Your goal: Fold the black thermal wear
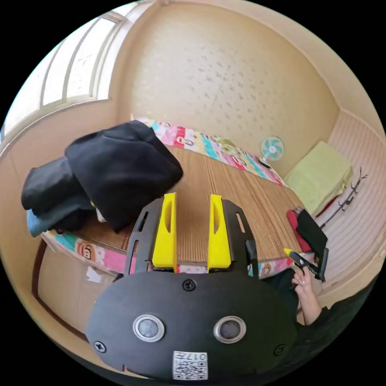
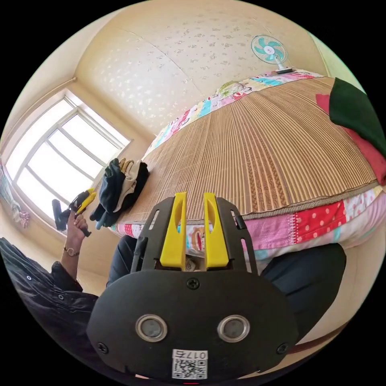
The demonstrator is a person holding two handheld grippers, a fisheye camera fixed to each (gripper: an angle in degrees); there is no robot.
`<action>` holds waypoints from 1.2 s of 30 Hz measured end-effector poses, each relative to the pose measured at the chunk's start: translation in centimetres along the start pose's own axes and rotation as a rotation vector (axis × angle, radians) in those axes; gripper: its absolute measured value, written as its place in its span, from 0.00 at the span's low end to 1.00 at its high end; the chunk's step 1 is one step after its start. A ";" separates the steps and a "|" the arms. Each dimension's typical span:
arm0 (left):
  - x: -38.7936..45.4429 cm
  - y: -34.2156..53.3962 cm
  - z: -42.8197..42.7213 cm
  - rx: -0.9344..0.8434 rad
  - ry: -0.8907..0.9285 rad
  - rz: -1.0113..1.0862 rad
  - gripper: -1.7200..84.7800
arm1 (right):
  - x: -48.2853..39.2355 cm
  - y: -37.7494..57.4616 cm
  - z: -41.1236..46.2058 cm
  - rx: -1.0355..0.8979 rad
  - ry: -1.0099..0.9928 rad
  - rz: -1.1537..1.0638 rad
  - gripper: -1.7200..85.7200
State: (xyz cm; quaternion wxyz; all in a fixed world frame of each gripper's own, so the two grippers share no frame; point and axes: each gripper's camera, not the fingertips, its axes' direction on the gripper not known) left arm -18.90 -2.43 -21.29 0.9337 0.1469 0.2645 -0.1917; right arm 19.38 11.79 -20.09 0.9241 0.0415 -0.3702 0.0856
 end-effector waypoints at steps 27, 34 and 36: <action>-13.1 11.0 1.8 -0.491 0.622 0.133 0.09 | -6.8 -1.6 11.8 -0.195 -0.193 -0.091 0.10; -26.9 11.4 2.9 -0.194 0.748 -0.381 0.15 | -8.3 -1.2 13.9 -0.241 -0.238 -0.124 0.10; -29.8 12.4 2.3 -0.102 0.669 -0.514 0.15 | -7.9 -0.9 14.1 -0.256 -0.247 -0.117 0.10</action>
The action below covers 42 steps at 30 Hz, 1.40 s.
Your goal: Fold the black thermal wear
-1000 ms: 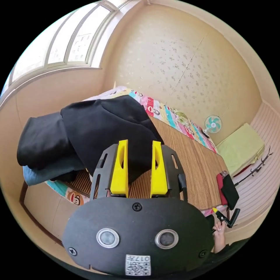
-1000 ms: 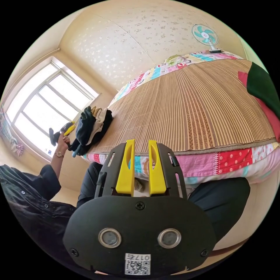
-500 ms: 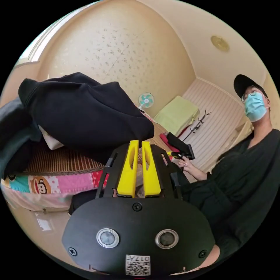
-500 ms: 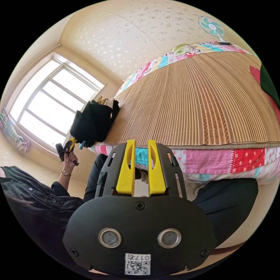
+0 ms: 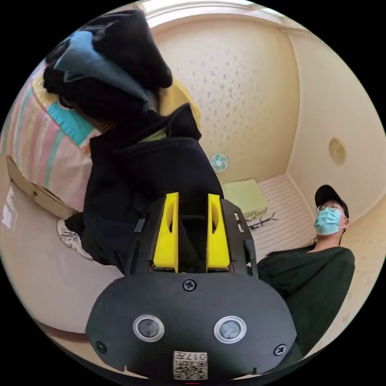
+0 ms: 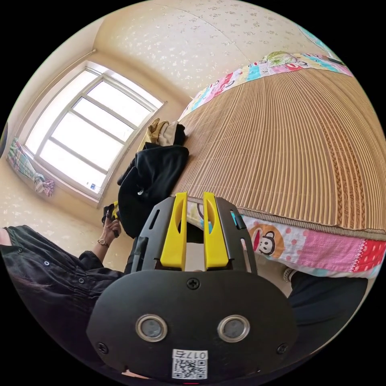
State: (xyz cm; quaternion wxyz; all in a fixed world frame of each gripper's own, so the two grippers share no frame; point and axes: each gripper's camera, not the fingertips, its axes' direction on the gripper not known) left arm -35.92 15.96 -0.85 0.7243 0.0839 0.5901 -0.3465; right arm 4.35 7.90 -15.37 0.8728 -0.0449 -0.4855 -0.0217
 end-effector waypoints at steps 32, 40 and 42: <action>18.4 -3.5 4.4 -0.317 1.445 1.131 0.06 | 3.0 3.0 -6.3 0.124 -0.220 0.027 0.07; 20.8 4.3 12.7 -0.609 1.839 0.906 0.05 | 1.3 5.2 -13.6 0.275 -0.289 -0.150 0.10; 20.7 7.3 13.9 -0.654 1.786 0.882 0.05 | 0.6 5.3 -14.5 0.302 -0.351 -0.230 0.11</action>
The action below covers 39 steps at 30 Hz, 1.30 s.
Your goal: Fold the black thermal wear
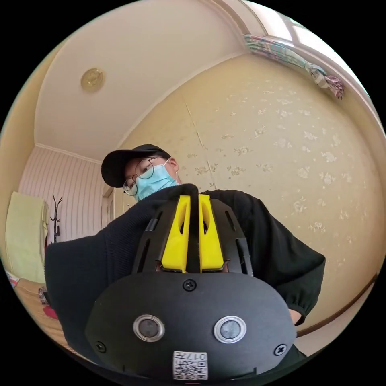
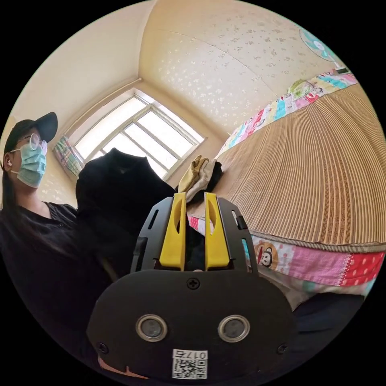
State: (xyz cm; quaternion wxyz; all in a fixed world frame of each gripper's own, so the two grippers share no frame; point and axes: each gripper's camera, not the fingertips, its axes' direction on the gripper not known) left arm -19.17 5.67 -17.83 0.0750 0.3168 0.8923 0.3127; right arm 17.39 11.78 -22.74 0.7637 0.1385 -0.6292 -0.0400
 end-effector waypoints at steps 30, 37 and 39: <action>-0.4 5.3 2.7 0.270 0.169 -0.044 0.05 | 12.5 1.1 14.4 -0.593 -0.860 0.209 0.19; 1.3 3.8 0.6 0.293 0.040 -0.006 0.05 | 10.2 -0.6 8.2 -0.579 -1.112 -0.007 0.05; 1.8 3.3 -0.1 0.310 -0.012 0.014 0.05 | 10.7 -2.8 3.3 -0.461 -0.992 -0.061 0.04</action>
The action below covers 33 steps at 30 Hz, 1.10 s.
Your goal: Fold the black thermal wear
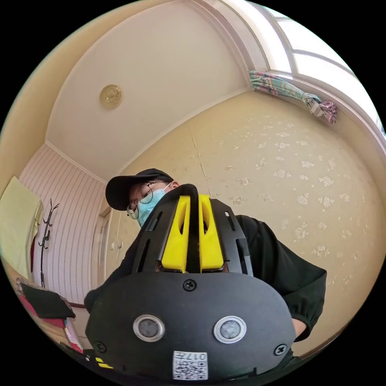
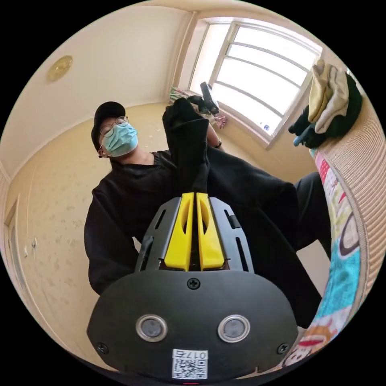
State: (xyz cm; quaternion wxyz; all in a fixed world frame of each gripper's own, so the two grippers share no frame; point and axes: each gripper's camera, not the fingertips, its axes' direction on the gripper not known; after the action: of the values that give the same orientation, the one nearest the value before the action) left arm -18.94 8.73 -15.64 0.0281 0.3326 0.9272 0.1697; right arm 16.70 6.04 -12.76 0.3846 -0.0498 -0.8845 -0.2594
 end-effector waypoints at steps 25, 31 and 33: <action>-9.4 -18.4 11.8 -0.419 -1.023 0.029 0.05 | -43.0 -16.7 -2.3 0.832 1.465 -0.829 0.02; -30.7 -29.4 1.2 -0.592 -1.701 -0.297 0.07 | -29.9 -37.8 -17.9 0.635 1.949 -0.377 0.02; -34.3 -30.0 -2.5 -0.586 -1.938 -0.385 0.07 | -23.8 -41.4 -24.4 0.653 1.967 -0.052 0.02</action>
State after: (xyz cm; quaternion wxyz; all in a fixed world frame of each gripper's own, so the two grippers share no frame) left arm -10.91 -35.14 -25.34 0.8704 0.1527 0.4663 0.0405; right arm 37.47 -39.04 -33.06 0.9261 0.3097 -0.2076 0.0588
